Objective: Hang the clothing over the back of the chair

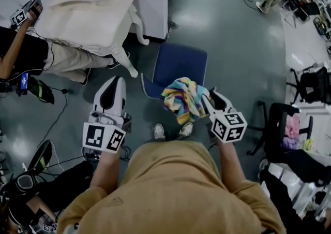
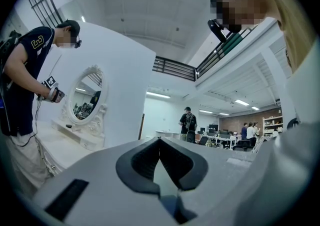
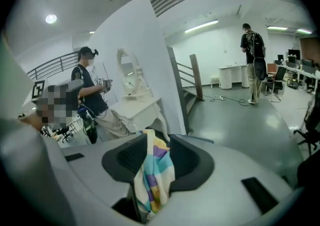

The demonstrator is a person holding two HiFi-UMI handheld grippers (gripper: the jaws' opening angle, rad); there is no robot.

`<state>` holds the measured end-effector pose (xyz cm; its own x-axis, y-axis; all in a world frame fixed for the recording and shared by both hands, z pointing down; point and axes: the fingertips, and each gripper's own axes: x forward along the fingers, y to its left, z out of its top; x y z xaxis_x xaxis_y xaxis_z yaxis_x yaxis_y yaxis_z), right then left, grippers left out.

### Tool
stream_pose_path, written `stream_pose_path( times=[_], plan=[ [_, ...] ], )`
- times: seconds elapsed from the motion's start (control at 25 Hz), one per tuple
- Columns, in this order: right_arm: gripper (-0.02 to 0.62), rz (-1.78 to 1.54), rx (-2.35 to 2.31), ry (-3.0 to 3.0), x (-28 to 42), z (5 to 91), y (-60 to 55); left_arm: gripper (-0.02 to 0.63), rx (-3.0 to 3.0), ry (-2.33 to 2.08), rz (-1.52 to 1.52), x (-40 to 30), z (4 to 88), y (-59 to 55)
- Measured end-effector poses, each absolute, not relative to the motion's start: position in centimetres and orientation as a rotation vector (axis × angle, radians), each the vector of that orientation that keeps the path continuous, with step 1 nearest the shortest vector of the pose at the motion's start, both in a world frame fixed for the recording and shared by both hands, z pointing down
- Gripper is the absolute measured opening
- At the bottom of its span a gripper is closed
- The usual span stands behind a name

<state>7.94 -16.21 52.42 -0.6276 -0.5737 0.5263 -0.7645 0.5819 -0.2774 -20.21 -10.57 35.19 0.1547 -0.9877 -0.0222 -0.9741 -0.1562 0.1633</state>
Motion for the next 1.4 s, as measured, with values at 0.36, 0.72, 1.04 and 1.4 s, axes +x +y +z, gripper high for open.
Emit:
stream_pose_path(
  times=[0.36, 0.72, 1.04, 1.4],
  plan=[
    [0.002, 0.725, 1.313, -2.518, 12.3, 48.2, -21.1, 0.005, 2.347, -1.949, -0.192, -18.6, 34.2, -11.1],
    [0.002, 0.276, 1.473, -2.809, 15.6, 31.8, -22.5, 0.005, 2.409, -1.975, -0.237, -17.5, 31.4, -11.6],
    [0.003, -0.182, 1.467, -2.89, 16.4, 23.5, -18.3, 0.005, 2.399, -2.035, -0.248, -18.1, 30.2, -11.5],
    [0.003, -0.173, 1.551, -2.791, 19.7, 25.6, -15.9, 0.005, 2.362, -2.111, -0.216, -18.4, 29.9, -9.9]
  ],
)
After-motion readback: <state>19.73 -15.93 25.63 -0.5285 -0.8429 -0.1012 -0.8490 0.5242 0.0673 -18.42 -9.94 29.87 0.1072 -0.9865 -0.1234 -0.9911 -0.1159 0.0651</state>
